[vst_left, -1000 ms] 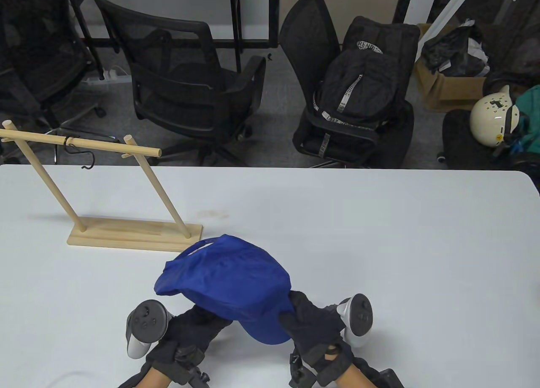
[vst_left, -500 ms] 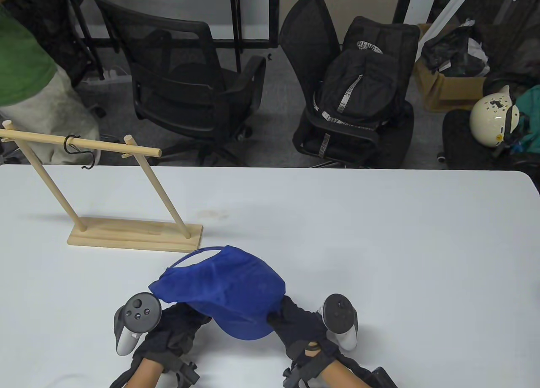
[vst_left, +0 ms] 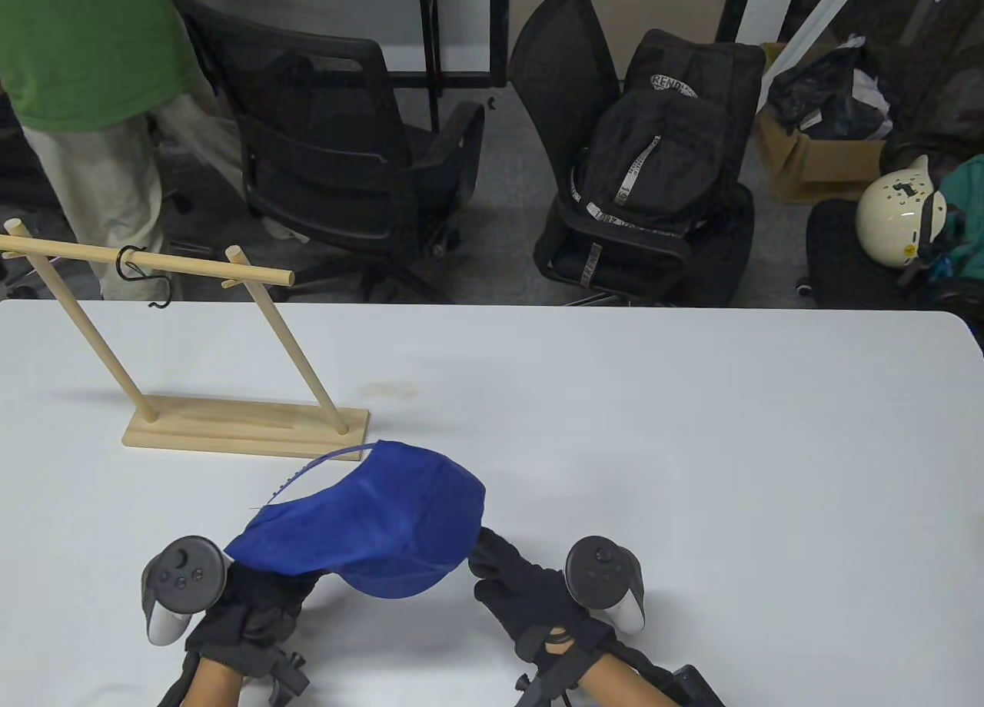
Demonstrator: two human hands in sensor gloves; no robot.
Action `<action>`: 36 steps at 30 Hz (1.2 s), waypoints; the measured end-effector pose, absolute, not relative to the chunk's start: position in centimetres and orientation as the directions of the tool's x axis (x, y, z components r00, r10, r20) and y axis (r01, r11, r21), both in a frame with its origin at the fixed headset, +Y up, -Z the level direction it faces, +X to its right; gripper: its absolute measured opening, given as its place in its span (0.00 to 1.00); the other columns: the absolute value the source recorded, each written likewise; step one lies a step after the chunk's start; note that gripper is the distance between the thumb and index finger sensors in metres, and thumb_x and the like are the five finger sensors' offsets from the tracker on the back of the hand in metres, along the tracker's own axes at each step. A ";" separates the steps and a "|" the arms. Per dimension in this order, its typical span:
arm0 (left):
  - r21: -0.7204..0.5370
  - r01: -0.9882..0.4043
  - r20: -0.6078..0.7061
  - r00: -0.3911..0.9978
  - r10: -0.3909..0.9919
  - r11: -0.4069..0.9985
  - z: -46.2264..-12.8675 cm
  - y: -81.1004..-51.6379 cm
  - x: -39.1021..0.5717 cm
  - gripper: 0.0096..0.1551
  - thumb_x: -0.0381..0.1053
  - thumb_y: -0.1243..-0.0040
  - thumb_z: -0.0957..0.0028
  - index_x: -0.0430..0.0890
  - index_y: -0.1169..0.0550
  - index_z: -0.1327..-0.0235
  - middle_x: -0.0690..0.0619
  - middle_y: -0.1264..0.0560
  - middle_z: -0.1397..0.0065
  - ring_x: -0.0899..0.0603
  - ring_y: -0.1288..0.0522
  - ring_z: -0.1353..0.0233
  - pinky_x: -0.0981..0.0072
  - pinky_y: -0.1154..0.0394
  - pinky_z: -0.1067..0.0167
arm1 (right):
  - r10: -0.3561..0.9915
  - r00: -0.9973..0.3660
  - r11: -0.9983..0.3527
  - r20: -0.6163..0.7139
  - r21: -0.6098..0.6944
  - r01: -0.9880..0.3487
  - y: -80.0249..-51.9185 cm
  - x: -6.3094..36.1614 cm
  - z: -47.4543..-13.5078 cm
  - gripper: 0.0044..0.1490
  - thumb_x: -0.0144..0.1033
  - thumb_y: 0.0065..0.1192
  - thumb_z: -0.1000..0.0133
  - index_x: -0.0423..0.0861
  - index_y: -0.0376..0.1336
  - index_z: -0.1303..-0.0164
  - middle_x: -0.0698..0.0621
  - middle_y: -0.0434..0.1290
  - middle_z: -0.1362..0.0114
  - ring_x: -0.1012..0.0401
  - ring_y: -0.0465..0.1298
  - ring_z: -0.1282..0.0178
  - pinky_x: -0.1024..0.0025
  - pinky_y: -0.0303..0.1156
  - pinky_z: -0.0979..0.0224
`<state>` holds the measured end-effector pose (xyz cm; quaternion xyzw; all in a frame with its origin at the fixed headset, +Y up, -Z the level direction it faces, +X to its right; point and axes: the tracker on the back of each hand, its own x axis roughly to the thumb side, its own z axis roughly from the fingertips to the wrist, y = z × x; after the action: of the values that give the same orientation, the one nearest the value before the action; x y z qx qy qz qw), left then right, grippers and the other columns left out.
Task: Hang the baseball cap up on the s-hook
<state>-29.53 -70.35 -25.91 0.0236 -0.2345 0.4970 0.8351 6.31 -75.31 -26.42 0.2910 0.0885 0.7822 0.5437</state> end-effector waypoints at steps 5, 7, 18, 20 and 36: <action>-0.076 -0.867 0.453 0.409 0.792 0.492 -25.2 -67.8 -32.0 0.23 0.43 0.45 0.39 0.51 0.26 0.29 0.50 0.18 0.30 0.38 0.16 0.30 0.42 0.18 0.36 | 0.894 -0.257 -0.409 0.368 0.434 -0.803 -75.0 7.1 -26.5 0.42 0.25 0.56 0.42 0.24 0.46 0.22 0.18 0.55 0.24 0.26 0.64 0.28 0.29 0.65 0.36; -0.035 -0.878 0.455 0.412 0.790 0.478 -25.2 -67.0 -33.1 0.23 0.43 0.45 0.38 0.50 0.25 0.29 0.50 0.18 0.30 0.38 0.16 0.30 0.42 0.18 0.36 | 0.889 -0.268 -0.418 0.371 0.423 -0.804 -74.9 7.4 -26.6 0.42 0.25 0.56 0.42 0.24 0.46 0.22 0.18 0.55 0.24 0.26 0.64 0.28 0.29 0.65 0.36; 0.166 -0.906 0.408 0.422 0.809 0.388 -26.4 -63.2 -39.9 0.23 0.42 0.47 0.38 0.49 0.26 0.28 0.48 0.18 0.31 0.37 0.17 0.29 0.40 0.20 0.34 | 0.878 -0.305 -0.439 0.369 0.365 -0.821 -74.3 9.3 -27.1 0.42 0.25 0.56 0.42 0.24 0.47 0.22 0.17 0.54 0.24 0.26 0.64 0.28 0.29 0.65 0.36; 0.196 -0.911 0.398 0.412 0.819 0.363 -26.8 -62.7 -41.4 0.23 0.42 0.48 0.37 0.49 0.26 0.28 0.48 0.18 0.31 0.36 0.17 0.29 0.40 0.20 0.34 | 0.876 -0.310 -0.441 0.369 0.355 -0.824 -74.2 9.6 -27.2 0.42 0.26 0.56 0.42 0.24 0.47 0.22 0.17 0.54 0.24 0.26 0.64 0.28 0.29 0.65 0.36; 0.176 -0.921 0.230 0.382 0.895 0.348 -31.6 -63.0 -46.7 0.23 0.41 0.49 0.36 0.49 0.26 0.28 0.47 0.19 0.30 0.35 0.20 0.25 0.38 0.24 0.31 | 0.872 -0.371 -0.459 0.318 0.273 -0.845 -74.8 12.2 -27.8 0.45 0.26 0.55 0.42 0.25 0.42 0.21 0.17 0.52 0.23 0.25 0.64 0.28 0.29 0.65 0.36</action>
<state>-46.72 -63.02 -31.63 0.1388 -0.0466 0.5538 0.8197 12.20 -74.79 -27.78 0.2122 0.0318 0.8275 0.5189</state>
